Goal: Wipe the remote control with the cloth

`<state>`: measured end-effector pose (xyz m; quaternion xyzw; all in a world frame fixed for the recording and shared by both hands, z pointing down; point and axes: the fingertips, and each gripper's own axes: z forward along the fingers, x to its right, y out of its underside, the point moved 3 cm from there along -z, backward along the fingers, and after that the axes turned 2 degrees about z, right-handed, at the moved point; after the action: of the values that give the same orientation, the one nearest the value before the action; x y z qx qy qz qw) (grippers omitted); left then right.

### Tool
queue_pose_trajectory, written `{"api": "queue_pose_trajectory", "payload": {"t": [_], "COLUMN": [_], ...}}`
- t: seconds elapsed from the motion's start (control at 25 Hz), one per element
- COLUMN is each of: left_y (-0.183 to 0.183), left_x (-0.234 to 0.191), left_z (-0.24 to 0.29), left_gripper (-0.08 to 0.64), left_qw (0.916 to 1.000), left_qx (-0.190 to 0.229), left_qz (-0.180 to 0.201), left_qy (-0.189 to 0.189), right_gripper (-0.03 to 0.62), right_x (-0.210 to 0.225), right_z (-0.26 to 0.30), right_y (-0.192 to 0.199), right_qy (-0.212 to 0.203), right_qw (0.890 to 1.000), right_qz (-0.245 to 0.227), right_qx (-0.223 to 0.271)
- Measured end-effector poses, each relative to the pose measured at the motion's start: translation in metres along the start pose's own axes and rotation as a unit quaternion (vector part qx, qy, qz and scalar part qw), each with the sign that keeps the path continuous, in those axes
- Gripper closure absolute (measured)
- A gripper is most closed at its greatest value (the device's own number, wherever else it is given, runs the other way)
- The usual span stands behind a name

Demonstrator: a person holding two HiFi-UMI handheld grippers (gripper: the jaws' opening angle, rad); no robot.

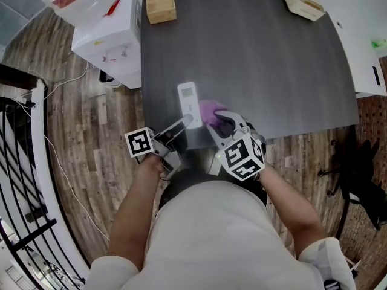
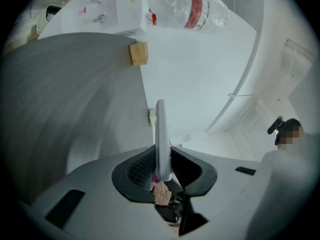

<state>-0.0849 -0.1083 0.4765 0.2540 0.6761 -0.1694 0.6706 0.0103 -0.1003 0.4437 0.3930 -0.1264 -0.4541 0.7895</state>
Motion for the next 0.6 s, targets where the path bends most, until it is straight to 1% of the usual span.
{"api": "queue_pose_trajectory", "payload": {"t": [0.08, 0.16, 0.2, 0.24, 0.32, 0.36, 0.4, 0.44, 0.48, 0.52, 0.56, 0.6], "left_y": [-0.001, -0.001, -0.001, -0.002, -0.004, -0.005, -0.005, -0.005, -0.004, -0.002, 0.000, 0.003], "left_x": [-0.005, -0.012, -0.016, -0.019, -0.024, -0.025, -0.026, -0.027, -0.029, -0.031, -0.035, -0.039], "left_z": [-0.002, -0.003, -0.005, -0.006, -0.007, -0.006, -0.004, -0.003, -0.004, -0.005, -0.006, -0.008], "left_gripper": [0.465, 0.465, 0.465, 0.465, 0.465, 0.465, 0.465, 0.465, 0.465, 0.465, 0.465, 0.465], "left_qw": [0.9998, 0.9992, 0.9987, 0.9981, 0.9974, 0.9970, 0.9960, 0.9932, 0.9859, 0.9704, 0.9419, 0.8981], "left_qx": [0.006, 0.008, 0.011, 0.015, 0.020, 0.017, 0.009, -0.005, -0.027, -0.058, -0.098, -0.143], "left_qz": [0.003, 0.005, 0.003, 0.000, 0.002, 0.012, 0.029, 0.059, 0.103, 0.164, 0.240, 0.324], "left_qy": [-0.017, -0.039, -0.050, -0.059, -0.069, -0.074, -0.084, -0.101, -0.129, -0.167, -0.214, -0.261], "right_gripper": [0.489, 0.489, 0.489, 0.489, 0.489, 0.489, 0.489, 0.489, 0.489, 0.489, 0.489, 0.489], "right_x": [-0.012, -0.025, -0.034, -0.045, -0.069, -0.076, -0.078, -0.074, -0.065, -0.053, -0.038, -0.023], "right_z": [-0.004, -0.007, -0.008, -0.009, -0.012, -0.013, -0.015, -0.016, -0.018, -0.020, -0.022, -0.022], "right_y": [0.007, 0.016, 0.020, 0.025, 0.032, 0.035, 0.036, 0.038, 0.038, 0.038, 0.037, 0.034], "right_qy": [-0.005, -0.021, -0.039, -0.066, -0.135, -0.162, -0.174, -0.170, -0.156, -0.135, -0.109, -0.078], "right_qw": [1.000, 0.999, 0.998, 0.996, 0.989, 0.985, 0.983, 0.984, 0.986, 0.989, 0.992, 0.995], "right_qz": [-0.014, -0.024, -0.026, -0.026, -0.021, -0.015, -0.010, -0.005, 0.000, 0.006, 0.009, 0.008], "right_qx": [-0.015, -0.032, -0.040, -0.046, -0.053, -0.055, -0.057, -0.058, -0.059, -0.060, -0.061, -0.062]}}
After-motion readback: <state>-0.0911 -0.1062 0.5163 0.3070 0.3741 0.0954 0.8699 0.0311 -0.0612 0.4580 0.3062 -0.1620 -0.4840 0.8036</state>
